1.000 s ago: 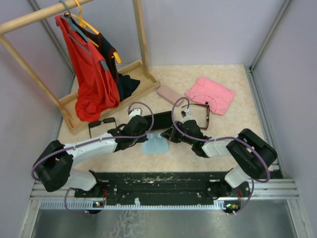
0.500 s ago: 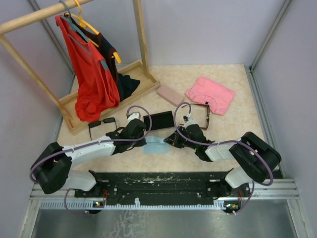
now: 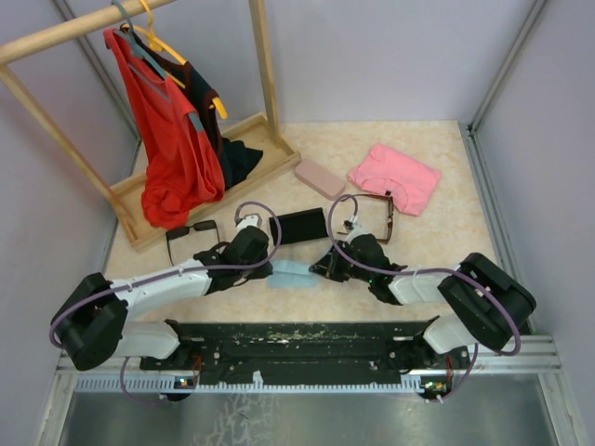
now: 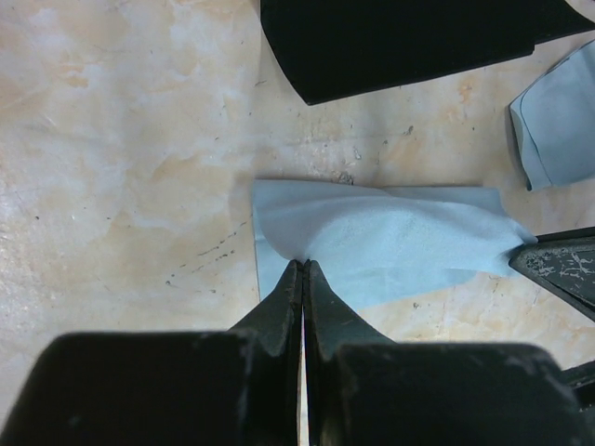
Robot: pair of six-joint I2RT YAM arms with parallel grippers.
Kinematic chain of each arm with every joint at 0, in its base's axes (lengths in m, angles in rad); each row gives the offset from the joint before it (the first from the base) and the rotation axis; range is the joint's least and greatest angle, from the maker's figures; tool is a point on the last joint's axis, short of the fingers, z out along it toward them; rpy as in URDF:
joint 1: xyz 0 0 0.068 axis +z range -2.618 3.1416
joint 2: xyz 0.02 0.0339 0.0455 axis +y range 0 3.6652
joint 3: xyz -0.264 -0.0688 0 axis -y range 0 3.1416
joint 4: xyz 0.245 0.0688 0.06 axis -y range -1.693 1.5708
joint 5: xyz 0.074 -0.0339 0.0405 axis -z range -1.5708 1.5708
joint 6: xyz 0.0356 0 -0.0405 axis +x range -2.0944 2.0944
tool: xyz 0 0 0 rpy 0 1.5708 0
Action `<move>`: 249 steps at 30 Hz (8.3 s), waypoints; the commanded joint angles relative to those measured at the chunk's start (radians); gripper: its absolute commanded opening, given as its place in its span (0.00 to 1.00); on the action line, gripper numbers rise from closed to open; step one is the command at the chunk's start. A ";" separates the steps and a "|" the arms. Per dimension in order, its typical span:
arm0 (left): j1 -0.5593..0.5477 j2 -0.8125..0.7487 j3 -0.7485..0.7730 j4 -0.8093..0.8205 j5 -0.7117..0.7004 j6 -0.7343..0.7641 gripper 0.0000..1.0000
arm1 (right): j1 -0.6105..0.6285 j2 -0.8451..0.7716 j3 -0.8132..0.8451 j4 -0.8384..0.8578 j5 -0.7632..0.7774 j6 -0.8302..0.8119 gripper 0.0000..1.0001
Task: Organize the sunglasses
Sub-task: Fold the glasses cleaning cloth at the center of the board, then pick up the glasses cleaning cloth from the center of the board.
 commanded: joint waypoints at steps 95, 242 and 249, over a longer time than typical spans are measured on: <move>0.128 -0.054 -0.072 0.128 0.068 0.168 0.52 | 0.046 -0.073 0.304 -0.545 0.195 -0.420 0.55; -0.189 0.269 -0.085 -0.051 -0.217 -0.132 0.01 | 0.268 0.180 0.437 -0.576 0.539 -0.477 0.45; -0.189 0.257 -0.087 -0.052 -0.220 -0.131 0.01 | 0.269 0.213 0.454 -0.604 0.513 -0.479 0.46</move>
